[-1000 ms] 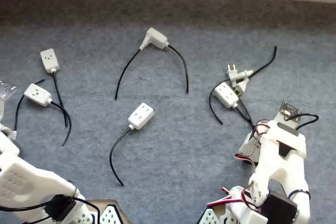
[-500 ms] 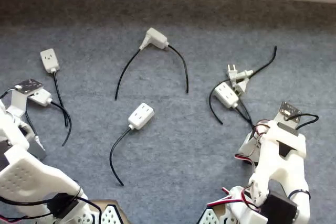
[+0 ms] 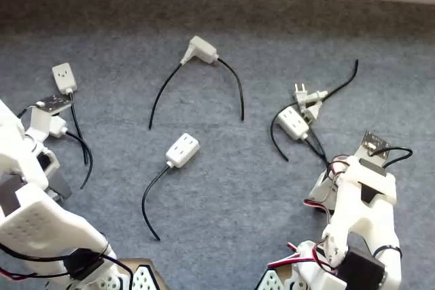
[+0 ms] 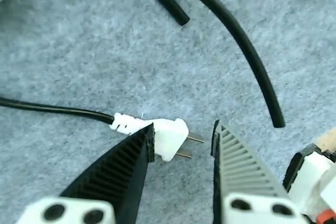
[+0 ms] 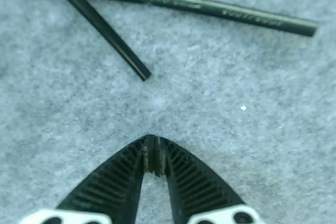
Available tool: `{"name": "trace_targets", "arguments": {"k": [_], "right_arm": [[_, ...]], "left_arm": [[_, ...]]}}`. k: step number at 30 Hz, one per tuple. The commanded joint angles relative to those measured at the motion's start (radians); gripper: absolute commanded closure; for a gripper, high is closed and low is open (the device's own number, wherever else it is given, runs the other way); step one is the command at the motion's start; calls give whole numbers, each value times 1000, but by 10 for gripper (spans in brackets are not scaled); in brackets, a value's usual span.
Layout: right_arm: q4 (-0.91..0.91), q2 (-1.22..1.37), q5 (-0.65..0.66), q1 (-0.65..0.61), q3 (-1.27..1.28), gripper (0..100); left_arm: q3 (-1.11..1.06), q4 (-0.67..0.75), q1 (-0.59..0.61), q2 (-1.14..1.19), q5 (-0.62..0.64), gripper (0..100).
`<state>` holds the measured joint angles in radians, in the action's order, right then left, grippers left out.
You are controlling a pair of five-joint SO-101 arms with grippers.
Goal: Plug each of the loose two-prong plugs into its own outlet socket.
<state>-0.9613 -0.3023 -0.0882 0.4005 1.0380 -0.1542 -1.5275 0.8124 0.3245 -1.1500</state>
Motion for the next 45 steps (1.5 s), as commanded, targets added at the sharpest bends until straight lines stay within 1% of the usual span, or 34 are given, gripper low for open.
{"name": "trace_targets", "arguments": {"k": [1, 4, 8, 18, 19, 20, 23, 24, 26, 32, 36, 43, 45], "right_arm": [[24, 7, 12, -7, 2, 989], [24, 7, 12, -7, 2, 989], [24, 7, 12, -7, 2, 989], [24, 7, 12, -7, 4, 989], [24, 7, 12, -7, 4, 989], [24, 7, 12, -7, 4, 989], [24, 7, 12, -7, 4, 989], [24, 7, 12, -7, 4, 989], [24, 7, 12, -7, 4, 989], [24, 7, 12, -7, 4, 989], [24, 7, 12, -7, 4, 989], [24, 7, 12, -7, 4, 989], [24, 7, 12, -7, 4, 989]], "left_arm": [[2, 25, 50, -2, 5, 804], [-18, 52, 94, -2, 5, 804], [-22, 52, 139, -2, 3, 804], [-18, 58, 145, -2, 15, 812], [-18, 77, 145, -5, 43, 829], [-18, 104, 143, -10, 97, 853], [-15, 207, 137, -15, 325, 935], [-13, 229, 137, -21, 374, 941], [-21, 236, 137, -59, 402, 930], [-35, 222, 139, -283, 402, 927], [-125, 207, 139, -447, 396, 926], [-440, 216, 130, -759, 224, 926], [-532, 245, 108, -848, 172, 926]]}}
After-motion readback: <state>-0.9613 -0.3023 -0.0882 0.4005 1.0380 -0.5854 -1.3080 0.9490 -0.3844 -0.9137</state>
